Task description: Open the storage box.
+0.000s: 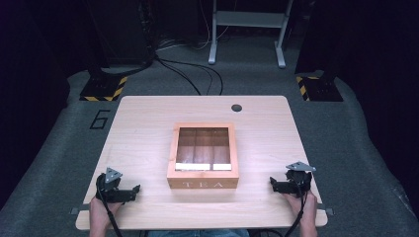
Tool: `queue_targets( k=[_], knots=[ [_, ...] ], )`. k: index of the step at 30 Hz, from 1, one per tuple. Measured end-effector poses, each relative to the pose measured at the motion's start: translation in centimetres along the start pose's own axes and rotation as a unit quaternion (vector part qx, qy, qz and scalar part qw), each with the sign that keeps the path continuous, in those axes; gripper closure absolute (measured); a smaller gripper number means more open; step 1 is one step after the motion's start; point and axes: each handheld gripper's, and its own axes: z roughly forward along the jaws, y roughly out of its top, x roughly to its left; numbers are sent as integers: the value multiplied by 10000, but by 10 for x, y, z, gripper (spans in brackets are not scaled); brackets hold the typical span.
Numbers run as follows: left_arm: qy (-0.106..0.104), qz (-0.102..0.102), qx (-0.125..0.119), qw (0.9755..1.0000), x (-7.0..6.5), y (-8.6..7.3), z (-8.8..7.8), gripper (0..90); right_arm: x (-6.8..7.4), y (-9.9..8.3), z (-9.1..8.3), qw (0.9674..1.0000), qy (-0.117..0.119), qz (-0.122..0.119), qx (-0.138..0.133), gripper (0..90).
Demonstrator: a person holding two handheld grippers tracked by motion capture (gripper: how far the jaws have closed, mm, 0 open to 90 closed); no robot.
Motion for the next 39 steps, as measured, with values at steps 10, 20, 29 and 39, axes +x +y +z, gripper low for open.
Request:
queue_targets(
  k=[10,20,29,39],
  knots=[
    [-76,-34,49,10000,2,1,1,0,-1,0,0,10000,29,53,43,0],
    [-122,14,39,9999,0,2,3,0,-1,1,2,9999,169,13,27,0],
    [-239,159,55,9996,-3,4,4,0,0,1,2,9999,158,3,25,0],
    [-1044,274,-392,9934,-31,25,-5,0,0,1,2,9999,153,2,37,0]
  ],
)
